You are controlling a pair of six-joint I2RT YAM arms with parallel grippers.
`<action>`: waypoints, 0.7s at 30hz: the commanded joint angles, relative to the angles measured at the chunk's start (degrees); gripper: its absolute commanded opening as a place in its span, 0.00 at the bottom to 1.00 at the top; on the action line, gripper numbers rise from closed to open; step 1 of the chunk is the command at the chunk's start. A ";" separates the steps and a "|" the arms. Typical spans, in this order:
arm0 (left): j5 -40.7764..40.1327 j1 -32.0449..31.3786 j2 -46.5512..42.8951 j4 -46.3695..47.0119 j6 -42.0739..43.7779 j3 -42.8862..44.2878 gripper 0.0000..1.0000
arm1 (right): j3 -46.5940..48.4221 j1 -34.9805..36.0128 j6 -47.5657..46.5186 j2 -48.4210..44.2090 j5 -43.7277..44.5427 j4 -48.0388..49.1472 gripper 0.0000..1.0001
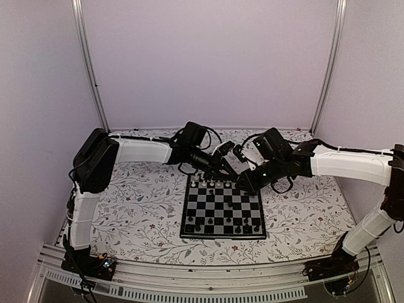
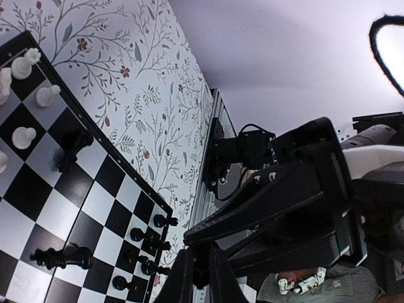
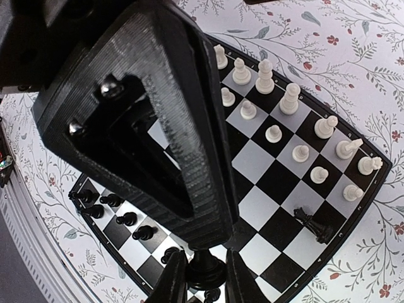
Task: Set up the chess pieces on the board
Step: Place the chess piece on the chessboard.
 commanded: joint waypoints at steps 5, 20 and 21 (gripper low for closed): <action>0.02 0.49 -0.34 -0.85 1.77 1.21 0.06 | 2.16 0.33 0.70 1.06 1.24 0.45 0.31; -17.27 0.35 -6.78 -27.25 24.71 1.60 0.09 | -5.68 -1.08 3.97 -15.56 1.96 -5.98 0.53; -19.28 -0.16 -8.24 -28.12 26.31 0.62 0.09 | -6.38 -1.36 4.21 -15.94 1.98 -6.02 0.53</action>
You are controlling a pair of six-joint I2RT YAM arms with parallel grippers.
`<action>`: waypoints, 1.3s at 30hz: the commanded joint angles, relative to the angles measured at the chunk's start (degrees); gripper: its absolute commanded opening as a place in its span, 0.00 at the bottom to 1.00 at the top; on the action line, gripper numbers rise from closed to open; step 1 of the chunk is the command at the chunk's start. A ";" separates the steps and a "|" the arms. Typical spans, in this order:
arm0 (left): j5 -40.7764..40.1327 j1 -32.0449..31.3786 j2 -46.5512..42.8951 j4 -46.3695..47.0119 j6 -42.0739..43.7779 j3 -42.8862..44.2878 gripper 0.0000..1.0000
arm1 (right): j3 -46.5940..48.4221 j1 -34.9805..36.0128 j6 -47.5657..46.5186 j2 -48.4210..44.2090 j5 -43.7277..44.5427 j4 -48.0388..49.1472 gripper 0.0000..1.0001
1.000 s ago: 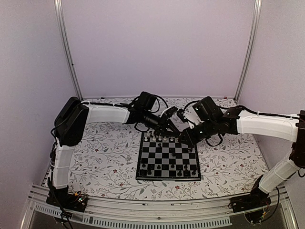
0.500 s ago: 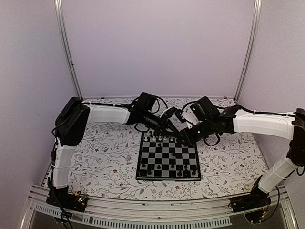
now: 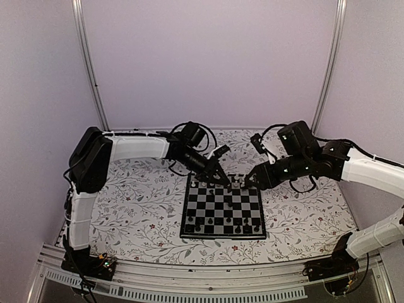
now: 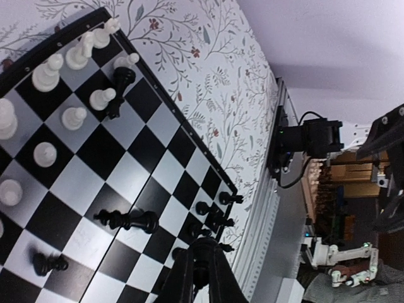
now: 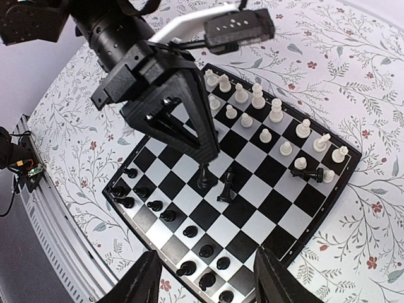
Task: Set up the chess pieces on the board
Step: Place the chess piece on the chessboard.
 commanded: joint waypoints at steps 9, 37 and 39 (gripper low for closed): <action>-25.33 -10.35 -13.34 -11.82 20.81 -8.15 0.10 | -6.74 -1.74 2.51 -0.44 0.81 -0.81 0.53; -44.22 -23.24 -18.61 -6.93 22.86 -20.22 0.09 | -9.22 -3.68 2.49 -1.87 -1.88 -3.63 0.52; -45.88 -23.56 -18.62 -6.75 22.53 -20.52 0.09 | -9.50 -3.68 2.84 -2.09 -2.05 -3.62 0.52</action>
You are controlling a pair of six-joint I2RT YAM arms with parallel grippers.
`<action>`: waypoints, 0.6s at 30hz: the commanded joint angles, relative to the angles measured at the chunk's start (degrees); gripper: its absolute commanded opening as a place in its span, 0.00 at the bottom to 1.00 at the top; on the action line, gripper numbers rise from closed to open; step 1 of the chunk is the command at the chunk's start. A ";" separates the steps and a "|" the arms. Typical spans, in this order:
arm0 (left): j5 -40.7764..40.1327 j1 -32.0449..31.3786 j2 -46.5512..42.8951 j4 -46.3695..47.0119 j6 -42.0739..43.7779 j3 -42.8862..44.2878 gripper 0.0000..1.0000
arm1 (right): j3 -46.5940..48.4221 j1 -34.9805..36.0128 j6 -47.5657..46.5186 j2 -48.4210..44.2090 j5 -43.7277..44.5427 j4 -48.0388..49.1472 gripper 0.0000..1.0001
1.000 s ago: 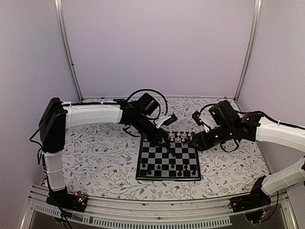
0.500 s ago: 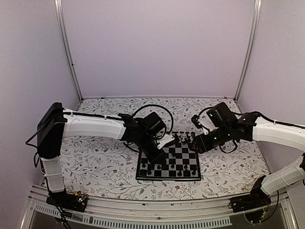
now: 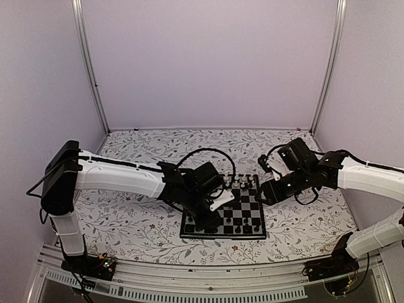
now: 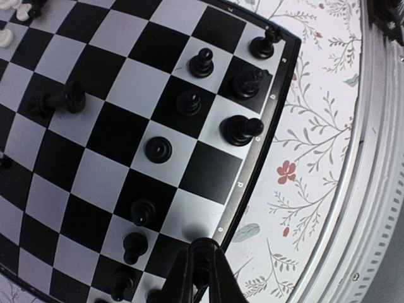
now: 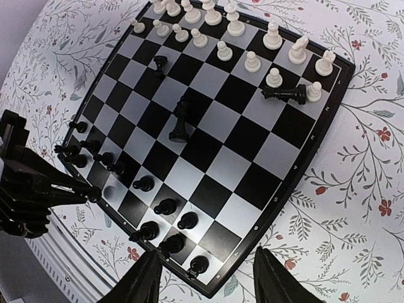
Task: Set up the chess pieces on the board
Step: Place the chess piece on the chessboard.
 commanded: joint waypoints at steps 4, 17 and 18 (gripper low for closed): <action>-7.18 -1.78 -1.87 1.58 -0.36 -2.17 0.08 | -1.33 -0.24 1.12 -2.33 -0.83 -0.36 0.52; -10.06 -2.18 -2.93 2.25 -2.54 -5.25 0.10 | -3.26 -0.25 3.00 -3.75 -1.76 -0.47 0.52; -10.06 -2.26 -2.93 2.23 -2.59 -5.25 0.10 | -3.32 -0.19 3.09 -3.82 -1.77 -0.41 0.52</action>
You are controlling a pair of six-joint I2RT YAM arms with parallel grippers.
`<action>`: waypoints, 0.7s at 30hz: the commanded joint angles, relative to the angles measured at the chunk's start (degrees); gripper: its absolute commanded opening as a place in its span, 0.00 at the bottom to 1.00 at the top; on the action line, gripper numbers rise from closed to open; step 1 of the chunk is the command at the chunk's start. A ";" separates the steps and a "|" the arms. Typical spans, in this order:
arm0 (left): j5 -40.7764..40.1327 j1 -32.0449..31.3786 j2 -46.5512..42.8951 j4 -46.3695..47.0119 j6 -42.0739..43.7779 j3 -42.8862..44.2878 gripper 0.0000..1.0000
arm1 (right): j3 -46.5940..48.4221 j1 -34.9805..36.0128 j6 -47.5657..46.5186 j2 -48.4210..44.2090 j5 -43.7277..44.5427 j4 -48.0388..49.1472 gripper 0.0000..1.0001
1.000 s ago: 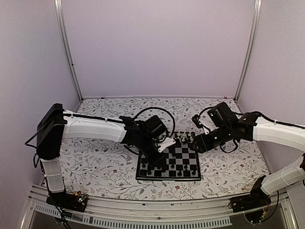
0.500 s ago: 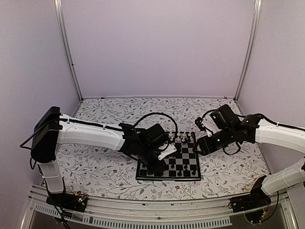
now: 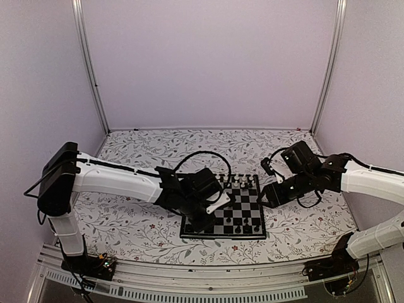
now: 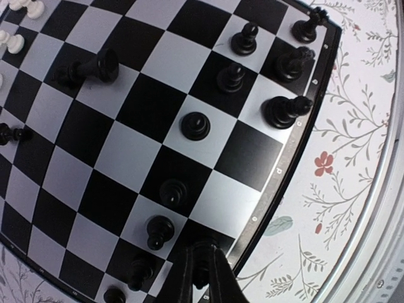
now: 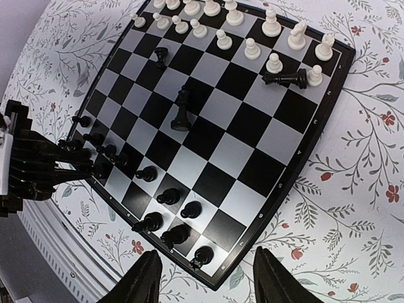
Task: Set up the chess pieces on the board
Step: Place the chess piece on the chessboard.
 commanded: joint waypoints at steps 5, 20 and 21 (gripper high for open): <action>-1.23 -1.54 -1.66 0.23 -0.72 -0.22 0.18 | -1.33 -0.17 1.32 -1.66 -0.68 -0.15 0.52; -4.68 -1.48 -7.87 -0.77 0.29 1.99 0.29 | 0.59 -0.18 0.60 0.76 0.65 2.53 0.53; -5.69 -1.42 -8.74 -0.62 -0.02 1.84 0.30 | 1.44 -0.18 0.56 1.45 1.28 2.53 0.52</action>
